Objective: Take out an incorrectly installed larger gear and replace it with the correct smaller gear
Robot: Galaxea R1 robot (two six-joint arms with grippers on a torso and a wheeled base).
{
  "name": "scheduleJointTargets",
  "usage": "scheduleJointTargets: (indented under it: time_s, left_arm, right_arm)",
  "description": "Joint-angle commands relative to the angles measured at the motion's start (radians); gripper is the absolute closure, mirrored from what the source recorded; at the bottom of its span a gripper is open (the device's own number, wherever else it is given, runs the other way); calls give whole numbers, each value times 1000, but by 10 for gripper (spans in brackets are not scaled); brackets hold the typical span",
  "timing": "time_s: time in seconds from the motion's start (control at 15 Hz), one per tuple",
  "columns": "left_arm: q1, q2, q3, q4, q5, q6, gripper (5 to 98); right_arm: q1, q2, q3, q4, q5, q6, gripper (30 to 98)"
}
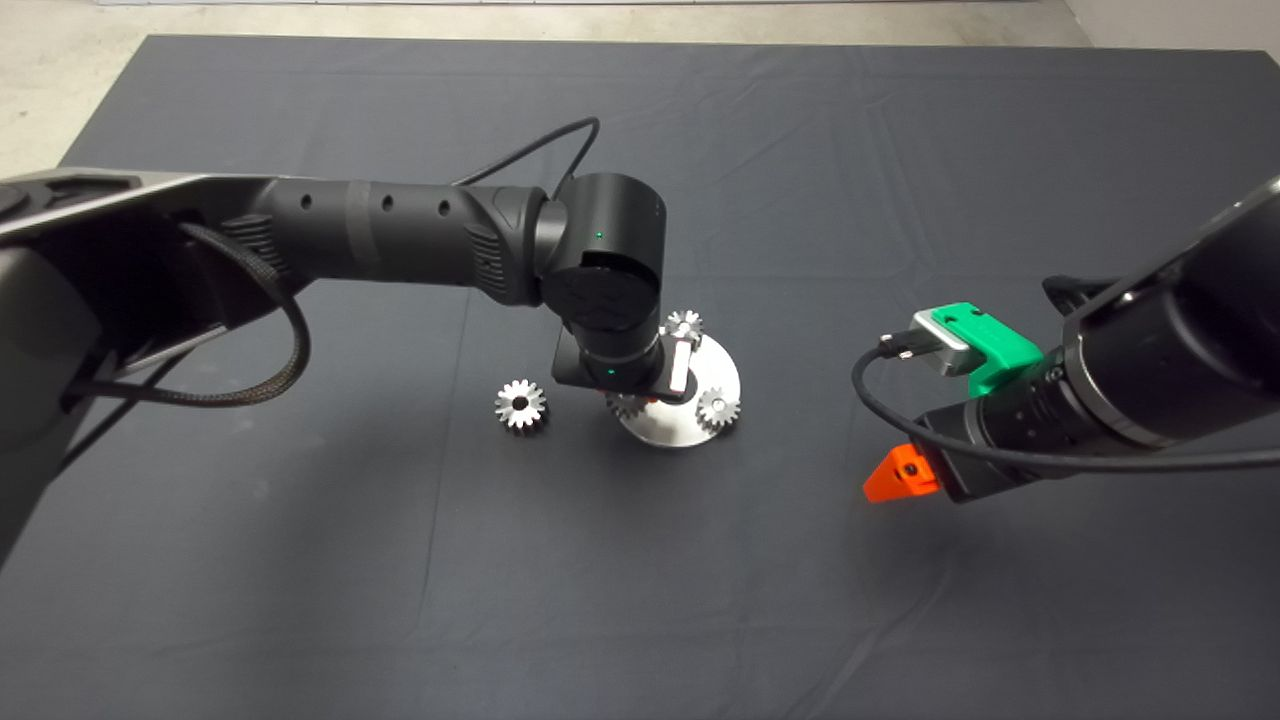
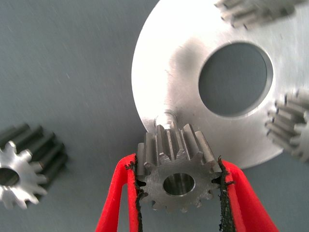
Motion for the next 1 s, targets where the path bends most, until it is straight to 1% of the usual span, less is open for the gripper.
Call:
scheduleJointTargets:
  time_s: [0.0,0.07,0.13,0.27,0.4,0.53,0.6,0.73,0.87,0.93]
  left_arm:
    - [-49,-20,76,-75,24,-58,772]
    - [-59,-30,84,-90,24,-61,771]
    - [-80,-40,92,-103,24,-63,771]
    - [-108,-57,92,-105,24,-63,770]
    - [-141,-60,93,-112,27,-63,769]
    - [-179,-63,103,-149,27,-63,769]
    - [-186,-65,118,-157,27,-64,769]
    - [-186,-73,126,-166,27,-67,768]
    - [-186,-91,152,-167,26,-70,767]
    - [-186,-104,182,-171,26,-85,767]
  right_arm:
    - [22,-2,2,26,-54,-2,308]
    - [22,1,0,26,-53,-2,308]
    - [22,4,0,24,-51,-2,308]
    - [22,4,0,24,-51,-2,308]
    - [22,3,0,26,-53,-2,308]
    - [22,3,2,26,-51,3,308]
    - [19,4,3,24,-50,3,308]
    - [14,7,2,24,-51,1,308]
    - [8,7,-11,23,-53,-2,308]
    - [0,4,-20,23,-53,-2,308]
